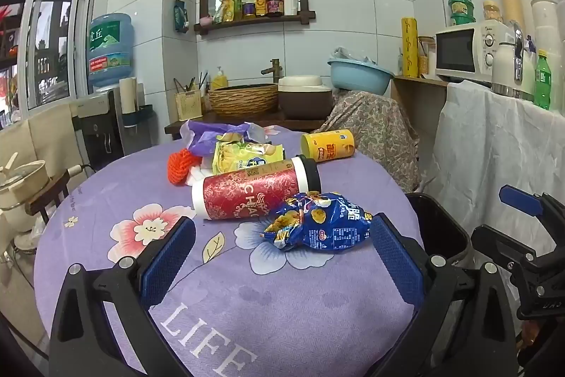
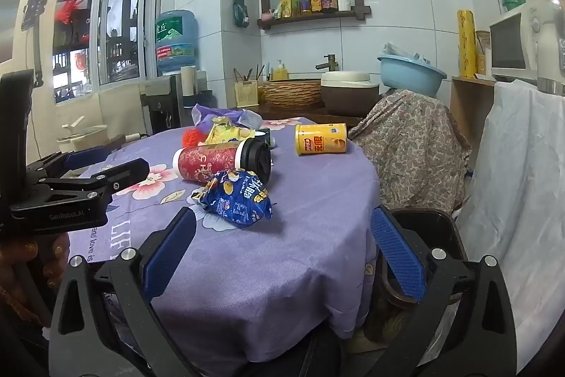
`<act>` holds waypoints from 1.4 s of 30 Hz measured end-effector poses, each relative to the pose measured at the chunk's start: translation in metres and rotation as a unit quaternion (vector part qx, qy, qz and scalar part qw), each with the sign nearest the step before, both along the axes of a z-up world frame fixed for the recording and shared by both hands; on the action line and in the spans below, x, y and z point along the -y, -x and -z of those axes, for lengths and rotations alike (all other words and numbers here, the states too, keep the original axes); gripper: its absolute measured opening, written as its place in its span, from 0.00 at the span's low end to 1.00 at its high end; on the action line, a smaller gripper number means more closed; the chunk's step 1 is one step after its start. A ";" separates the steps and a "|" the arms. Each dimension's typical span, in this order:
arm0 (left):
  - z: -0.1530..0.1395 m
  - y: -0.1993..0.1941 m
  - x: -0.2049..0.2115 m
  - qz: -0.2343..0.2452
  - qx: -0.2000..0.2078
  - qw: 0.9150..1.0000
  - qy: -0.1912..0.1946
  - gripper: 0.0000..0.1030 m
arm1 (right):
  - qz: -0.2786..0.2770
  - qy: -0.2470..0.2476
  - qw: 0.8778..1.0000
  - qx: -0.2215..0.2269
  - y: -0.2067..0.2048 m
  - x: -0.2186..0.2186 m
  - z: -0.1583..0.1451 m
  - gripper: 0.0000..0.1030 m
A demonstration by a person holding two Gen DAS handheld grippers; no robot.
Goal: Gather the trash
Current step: 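Move both tools toward the trash on the table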
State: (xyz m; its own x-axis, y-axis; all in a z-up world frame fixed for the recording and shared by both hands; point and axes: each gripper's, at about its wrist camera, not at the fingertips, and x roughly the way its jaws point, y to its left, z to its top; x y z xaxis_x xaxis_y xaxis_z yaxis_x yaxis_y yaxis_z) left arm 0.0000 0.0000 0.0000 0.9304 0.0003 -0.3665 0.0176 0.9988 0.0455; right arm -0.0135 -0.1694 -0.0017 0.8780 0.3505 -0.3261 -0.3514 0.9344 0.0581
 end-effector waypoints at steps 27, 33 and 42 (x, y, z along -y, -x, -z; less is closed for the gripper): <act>0.001 -0.001 0.000 -0.001 0.000 1.000 0.001 0.95 | -0.004 -0.001 1.000 -0.004 -0.001 -0.003 0.003 0.95; 0.000 -0.001 0.000 0.000 -0.003 1.000 0.001 0.95 | -0.004 -0.001 1.000 -0.006 -0.002 -0.003 0.005 0.95; 0.008 -0.003 -0.001 -0.002 -0.004 1.000 0.000 0.95 | -0.005 0.000 1.000 -0.009 -0.002 -0.004 0.009 0.95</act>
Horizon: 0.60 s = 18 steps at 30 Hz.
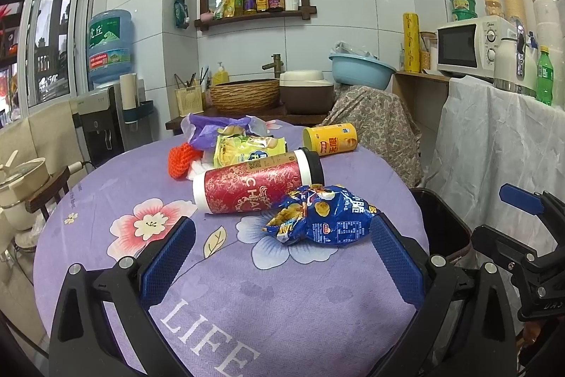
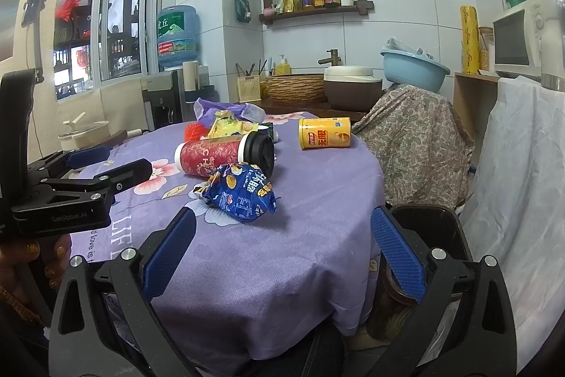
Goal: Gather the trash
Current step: 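Move both tools toward the trash on the table, then grasp the blue snack bag with the right tool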
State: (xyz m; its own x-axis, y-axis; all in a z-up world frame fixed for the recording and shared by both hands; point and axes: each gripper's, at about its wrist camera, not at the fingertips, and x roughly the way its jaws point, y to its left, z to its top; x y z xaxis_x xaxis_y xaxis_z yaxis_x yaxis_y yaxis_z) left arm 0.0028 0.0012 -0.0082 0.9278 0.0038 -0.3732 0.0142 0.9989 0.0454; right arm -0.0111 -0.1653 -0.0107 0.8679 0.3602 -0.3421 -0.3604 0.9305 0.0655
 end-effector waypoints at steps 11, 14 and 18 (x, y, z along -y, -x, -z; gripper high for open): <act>0.024 -0.017 -0.035 -0.021 -0.110 0.994 0.003 0.95 | -0.037 0.025 0.995 -0.090 -0.039 -0.018 0.027 0.95; 0.026 -0.019 -0.046 -0.029 -0.088 0.996 0.015 0.95 | -0.069 0.031 0.991 -0.108 -0.051 -0.029 0.030 0.95; 0.032 -0.028 -0.065 -0.017 -0.094 0.994 0.043 0.95 | -0.109 0.058 0.986 -0.116 -0.073 -0.048 0.029 0.95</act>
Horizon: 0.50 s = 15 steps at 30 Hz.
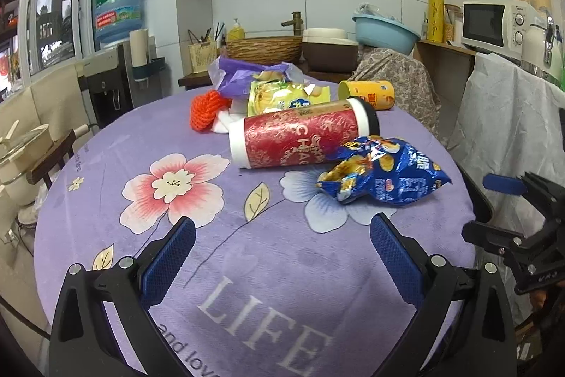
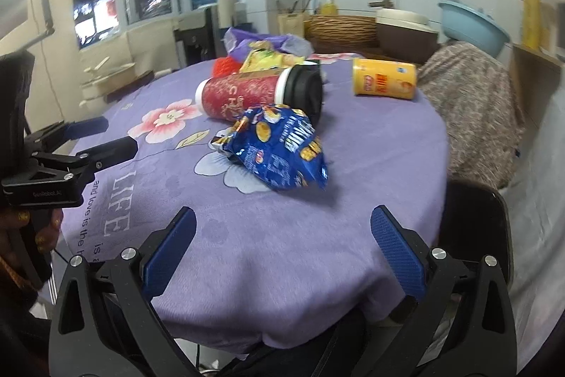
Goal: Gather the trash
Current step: 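Grasp the blue snack bag with the right tool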
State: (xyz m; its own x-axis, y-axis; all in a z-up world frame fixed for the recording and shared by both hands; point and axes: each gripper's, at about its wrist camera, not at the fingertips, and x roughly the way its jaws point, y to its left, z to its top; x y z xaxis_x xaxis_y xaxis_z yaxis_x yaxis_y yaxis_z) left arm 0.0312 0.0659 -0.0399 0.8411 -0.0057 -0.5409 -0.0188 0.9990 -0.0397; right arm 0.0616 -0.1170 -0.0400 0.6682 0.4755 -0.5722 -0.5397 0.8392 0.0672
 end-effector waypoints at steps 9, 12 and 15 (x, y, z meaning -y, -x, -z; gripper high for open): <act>-0.004 -0.020 -0.019 0.039 -0.020 0.998 -0.055 0.95 | -0.072 0.107 0.991 0.035 -0.050 -0.055 -0.007 0.95; -0.007 -0.024 -0.015 0.057 -0.018 0.995 -0.076 0.95 | -0.083 0.152 0.983 0.056 -0.060 -0.069 -0.004 0.94; -0.009 -0.030 -0.012 0.071 -0.021 0.993 -0.094 0.95 | -0.100 0.196 0.973 0.067 -0.068 -0.081 0.003 0.85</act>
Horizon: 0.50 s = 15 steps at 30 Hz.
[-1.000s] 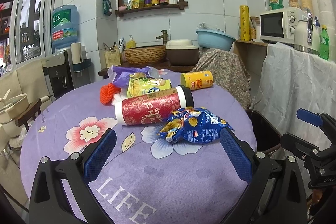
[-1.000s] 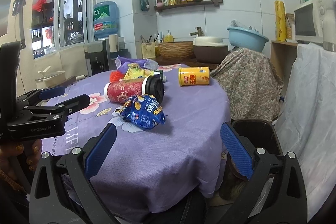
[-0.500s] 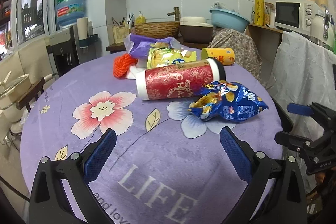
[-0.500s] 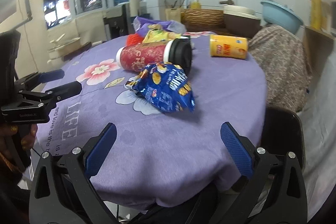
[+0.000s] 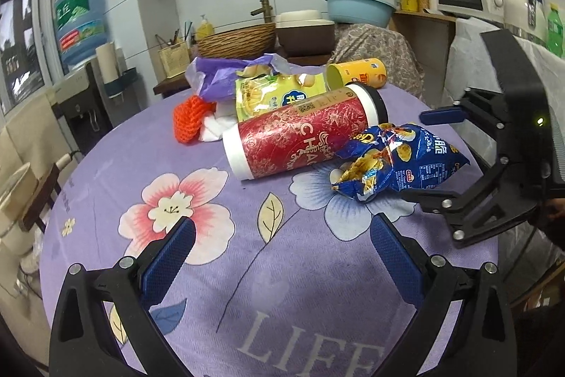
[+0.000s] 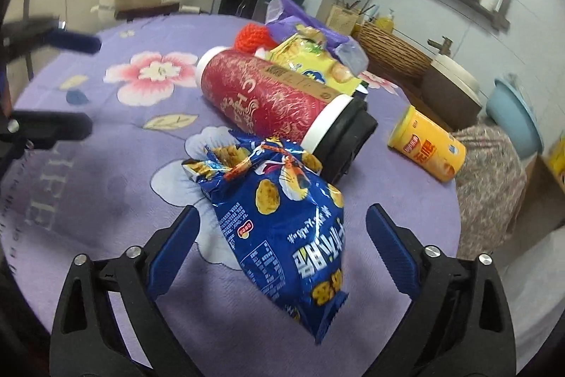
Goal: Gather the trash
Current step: 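Grasp the blue snack bag with the right tool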
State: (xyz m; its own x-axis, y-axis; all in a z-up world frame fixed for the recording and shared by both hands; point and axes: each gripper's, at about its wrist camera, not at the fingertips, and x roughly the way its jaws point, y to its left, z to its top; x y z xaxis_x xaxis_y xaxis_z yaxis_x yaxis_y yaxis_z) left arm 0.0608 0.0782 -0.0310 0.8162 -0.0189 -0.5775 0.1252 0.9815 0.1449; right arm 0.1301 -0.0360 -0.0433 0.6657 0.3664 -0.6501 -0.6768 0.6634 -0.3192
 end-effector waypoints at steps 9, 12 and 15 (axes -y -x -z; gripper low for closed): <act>0.003 -0.015 -0.001 0.014 -0.015 1.000 0.006 0.95 | -0.022 0.011 1.000 -0.019 0.003 -0.003 0.015 0.20; 0.001 -0.018 -0.002 0.023 -0.012 1.000 0.008 0.95 | -0.027 -0.008 0.999 -0.032 0.006 0.003 0.014 0.17; -0.002 -0.025 -0.001 0.032 -0.008 0.999 -0.015 0.95 | -0.026 -0.029 0.998 -0.042 0.010 0.010 0.013 0.16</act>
State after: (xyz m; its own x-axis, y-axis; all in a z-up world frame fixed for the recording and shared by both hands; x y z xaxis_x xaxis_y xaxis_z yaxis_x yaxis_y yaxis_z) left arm 0.0855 0.0792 -0.0294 0.8040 -0.0528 -0.5923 0.1899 0.9667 0.1716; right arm 0.1197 -0.0455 -0.0559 0.5893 0.4370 -0.6795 -0.7329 0.6430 -0.2221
